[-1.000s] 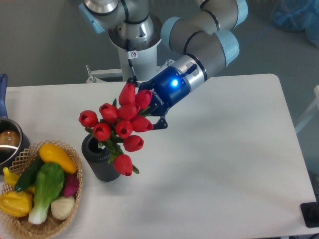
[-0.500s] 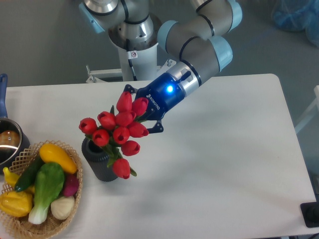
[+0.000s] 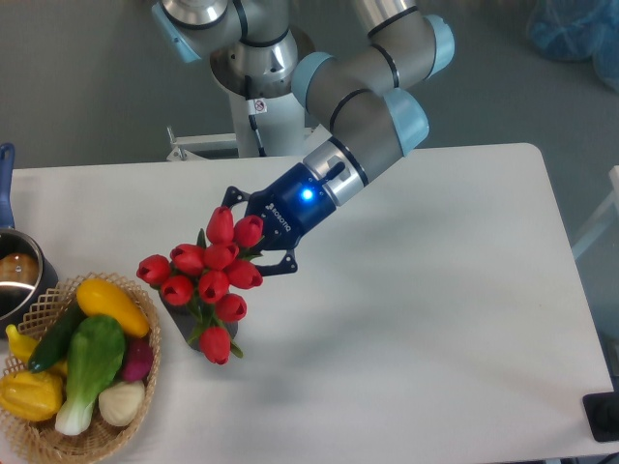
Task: Insert the flowers into the vase
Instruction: 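Open the gripper to release the tulips in the vase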
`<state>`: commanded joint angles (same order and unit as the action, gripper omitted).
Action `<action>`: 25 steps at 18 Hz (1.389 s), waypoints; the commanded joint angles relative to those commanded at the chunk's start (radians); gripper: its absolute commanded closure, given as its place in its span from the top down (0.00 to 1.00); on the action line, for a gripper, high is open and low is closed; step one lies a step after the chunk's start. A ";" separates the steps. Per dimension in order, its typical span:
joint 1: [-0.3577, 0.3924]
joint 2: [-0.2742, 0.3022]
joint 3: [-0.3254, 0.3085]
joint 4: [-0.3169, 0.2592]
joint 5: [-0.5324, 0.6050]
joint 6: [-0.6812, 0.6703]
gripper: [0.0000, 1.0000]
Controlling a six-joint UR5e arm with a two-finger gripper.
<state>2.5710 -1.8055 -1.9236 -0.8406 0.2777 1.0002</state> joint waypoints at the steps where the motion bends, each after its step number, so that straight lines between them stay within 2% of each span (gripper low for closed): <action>1: -0.002 0.000 -0.002 -0.002 0.002 0.000 0.29; 3: -0.002 -0.002 -0.005 -0.003 0.035 -0.002 0.32; 5: -0.018 -0.009 -0.005 -0.003 0.049 -0.002 0.62; 6: -0.020 -0.009 -0.006 -0.005 0.052 -0.005 1.00; 17: -0.020 0.000 -0.012 -0.003 0.092 0.000 1.00; 20: -0.017 0.017 -0.003 -0.003 0.175 0.000 1.00; 25: -0.012 0.029 0.008 -0.003 0.184 -0.002 1.00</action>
<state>2.5586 -1.7763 -1.9160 -0.8437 0.4617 0.9986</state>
